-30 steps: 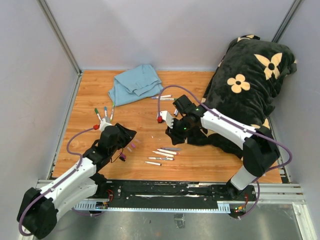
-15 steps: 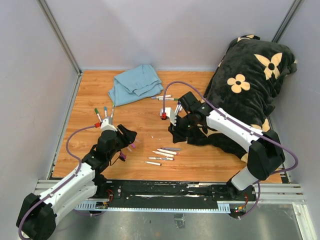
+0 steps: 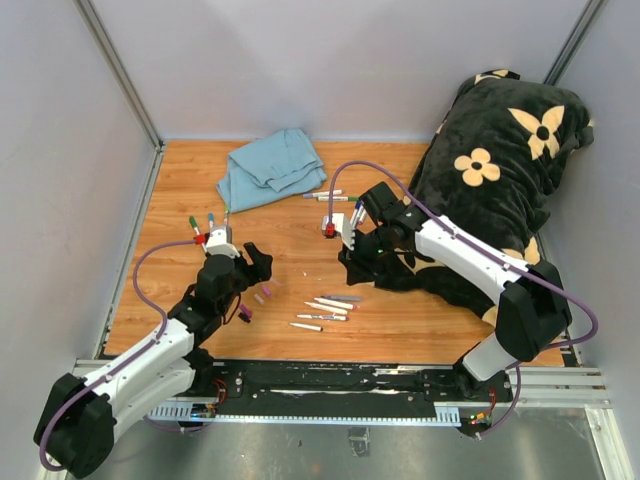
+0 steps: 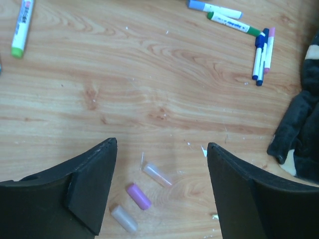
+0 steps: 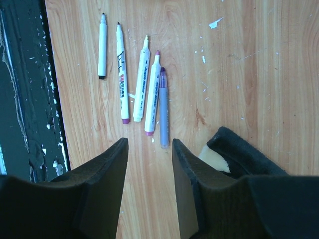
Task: Open the pen caps
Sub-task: Place the pen cap at the center of the board, then pick up the pen from the center of the board.
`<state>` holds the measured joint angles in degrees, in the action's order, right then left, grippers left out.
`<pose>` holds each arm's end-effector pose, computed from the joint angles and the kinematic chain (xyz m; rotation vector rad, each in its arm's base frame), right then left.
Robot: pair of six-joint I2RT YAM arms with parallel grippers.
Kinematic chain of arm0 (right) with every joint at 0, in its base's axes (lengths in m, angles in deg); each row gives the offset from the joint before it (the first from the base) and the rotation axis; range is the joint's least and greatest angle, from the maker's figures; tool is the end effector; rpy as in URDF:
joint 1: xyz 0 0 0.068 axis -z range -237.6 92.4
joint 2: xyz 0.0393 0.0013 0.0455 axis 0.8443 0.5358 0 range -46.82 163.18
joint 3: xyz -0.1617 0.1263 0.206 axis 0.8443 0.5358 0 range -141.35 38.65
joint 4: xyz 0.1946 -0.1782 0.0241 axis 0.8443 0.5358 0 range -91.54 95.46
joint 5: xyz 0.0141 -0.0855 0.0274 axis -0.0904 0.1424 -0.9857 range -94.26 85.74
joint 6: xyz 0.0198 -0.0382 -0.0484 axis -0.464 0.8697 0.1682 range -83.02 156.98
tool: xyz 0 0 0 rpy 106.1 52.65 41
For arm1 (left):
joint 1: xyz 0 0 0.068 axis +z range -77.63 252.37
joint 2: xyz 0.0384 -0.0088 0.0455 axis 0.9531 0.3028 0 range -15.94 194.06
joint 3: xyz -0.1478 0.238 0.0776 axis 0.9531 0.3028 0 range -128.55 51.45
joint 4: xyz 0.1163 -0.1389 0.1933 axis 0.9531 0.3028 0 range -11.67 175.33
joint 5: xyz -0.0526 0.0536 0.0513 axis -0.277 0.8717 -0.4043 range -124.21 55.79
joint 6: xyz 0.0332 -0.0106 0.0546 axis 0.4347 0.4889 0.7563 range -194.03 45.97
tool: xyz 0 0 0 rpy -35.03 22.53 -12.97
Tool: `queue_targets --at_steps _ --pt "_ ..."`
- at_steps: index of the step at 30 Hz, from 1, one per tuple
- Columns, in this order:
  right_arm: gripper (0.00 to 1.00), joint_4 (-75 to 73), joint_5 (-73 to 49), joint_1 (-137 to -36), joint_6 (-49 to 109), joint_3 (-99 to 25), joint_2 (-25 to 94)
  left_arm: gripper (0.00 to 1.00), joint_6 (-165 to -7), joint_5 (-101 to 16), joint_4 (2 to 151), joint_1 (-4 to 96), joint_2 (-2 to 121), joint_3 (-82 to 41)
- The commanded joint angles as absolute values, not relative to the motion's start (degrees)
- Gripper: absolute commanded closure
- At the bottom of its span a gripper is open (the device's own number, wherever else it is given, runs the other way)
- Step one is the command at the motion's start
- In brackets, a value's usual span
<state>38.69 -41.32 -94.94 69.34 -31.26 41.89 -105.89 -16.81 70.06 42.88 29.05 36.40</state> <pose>0.2417 0.2227 0.2746 -1.6199 1.9200 0.8677 0.1636 -0.0751 0.1960 -0.2419 1.9383 -0.4170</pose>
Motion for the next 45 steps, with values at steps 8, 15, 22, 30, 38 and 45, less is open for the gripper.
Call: queue_targets --at_steps 8,15,22,30,38,45 --pt "0.58 39.68 -42.58 -94.51 70.37 -31.43 40.41 0.18 -93.58 -8.79 53.5 42.57 32.19 35.79" --pt "0.58 39.66 -42.32 -94.45 70.59 -31.37 39.96 0.11 -91.14 -3.37 44.4 43.16 42.01 36.1" --pt "0.58 39.68 -42.32 -94.47 70.78 -31.32 39.63 0.07 -92.17 -5.24 47.96 45.33 50.52 30.52" --pt "0.58 39.65 -42.23 -94.45 70.89 -31.31 40.02 0.04 -92.93 -12.93 48.93 49.47 54.14 28.24" --pt "0.58 39.67 -42.85 -94.51 70.81 -31.24 40.94 0.04 -93.72 -14.64 49.1 51.25 54.96 27.92" --pt "0.58 39.6 -42.55 -94.44 70.79 -31.3 40.82 0.06 -95.31 -15.2 48.38 54.59 58.31 26.18"
